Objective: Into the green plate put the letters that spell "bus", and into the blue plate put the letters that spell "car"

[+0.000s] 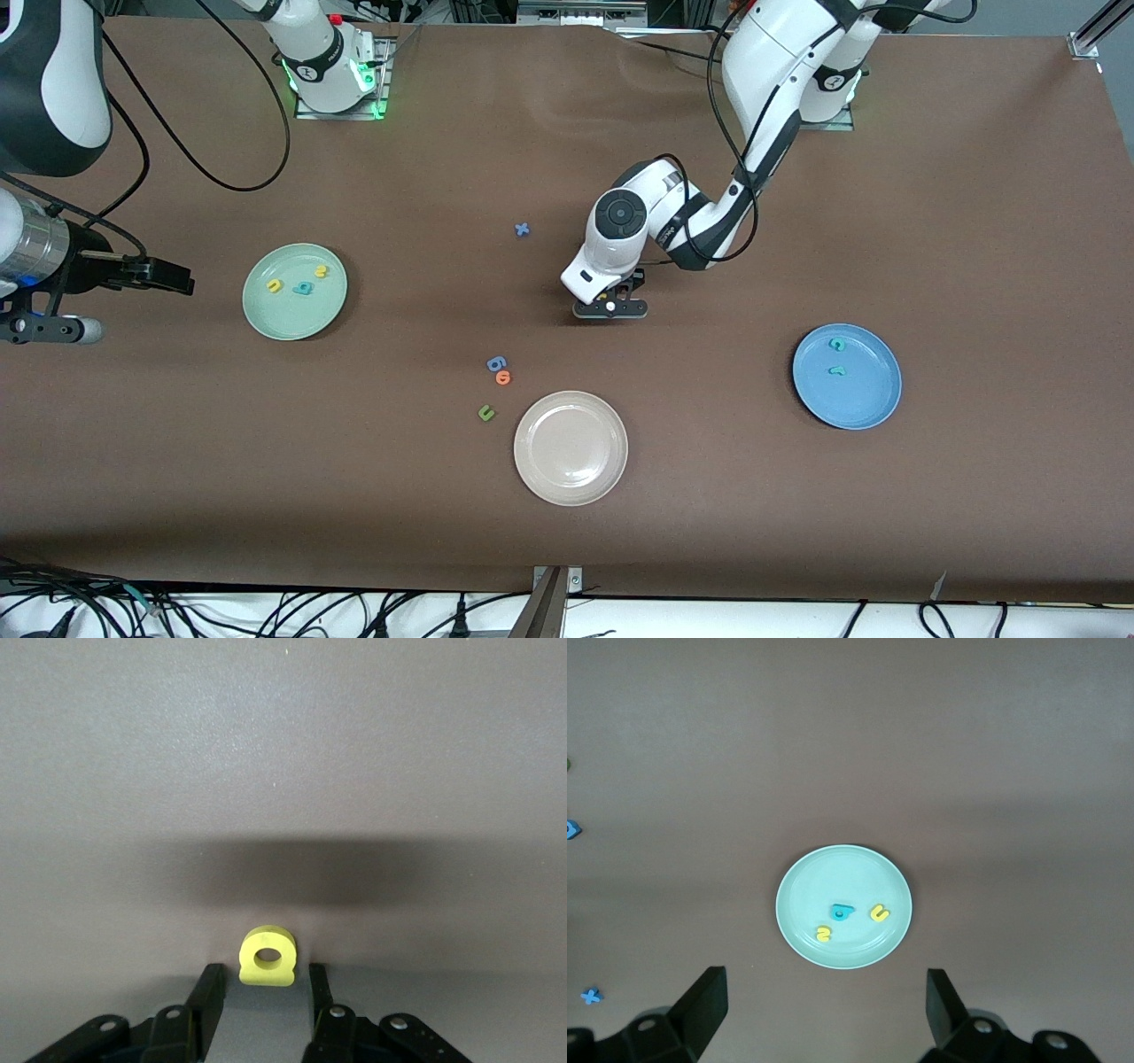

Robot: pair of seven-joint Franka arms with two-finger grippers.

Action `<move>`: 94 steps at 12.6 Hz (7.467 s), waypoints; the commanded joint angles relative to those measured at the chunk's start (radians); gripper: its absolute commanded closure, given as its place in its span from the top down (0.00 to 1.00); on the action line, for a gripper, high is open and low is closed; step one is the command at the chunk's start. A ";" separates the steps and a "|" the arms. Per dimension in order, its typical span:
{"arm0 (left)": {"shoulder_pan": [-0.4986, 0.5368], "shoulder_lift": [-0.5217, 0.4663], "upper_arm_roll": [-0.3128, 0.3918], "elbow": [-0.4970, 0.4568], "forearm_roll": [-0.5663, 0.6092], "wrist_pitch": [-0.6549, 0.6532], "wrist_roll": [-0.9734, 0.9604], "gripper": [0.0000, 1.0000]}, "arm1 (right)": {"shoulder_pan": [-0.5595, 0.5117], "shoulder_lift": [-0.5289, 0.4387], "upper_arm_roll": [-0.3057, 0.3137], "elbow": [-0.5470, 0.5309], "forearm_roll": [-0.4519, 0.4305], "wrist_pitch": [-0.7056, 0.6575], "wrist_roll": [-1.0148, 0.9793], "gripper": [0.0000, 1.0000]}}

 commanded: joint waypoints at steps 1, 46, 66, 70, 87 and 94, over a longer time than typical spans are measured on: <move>-0.013 0.014 0.012 0.030 0.037 0.003 -0.030 0.45 | -0.002 -0.010 0.004 -0.010 -0.013 0.006 0.007 0.99; 0.571 -0.041 0.032 0.210 0.228 -0.537 1.166 0.18 | 0.003 -0.008 0.004 -0.010 -0.010 0.009 0.008 0.99; 0.635 -0.298 0.032 0.224 0.044 -0.819 1.005 1.00 | 0.003 -0.008 0.005 -0.010 -0.005 0.021 0.008 0.99; 0.660 -0.404 0.030 0.227 0.041 -0.910 0.931 1.00 | 0.000 -0.003 0.004 -0.008 -0.004 0.049 0.008 0.99; 0.488 -0.754 0.274 0.112 -0.085 -0.893 0.876 1.00 | -0.002 0.006 0.005 -0.003 0.000 0.066 0.008 1.00; 0.497 -0.708 0.271 0.138 -0.088 -0.901 0.882 1.00 | -0.005 0.006 0.005 -0.003 0.001 0.066 0.008 1.00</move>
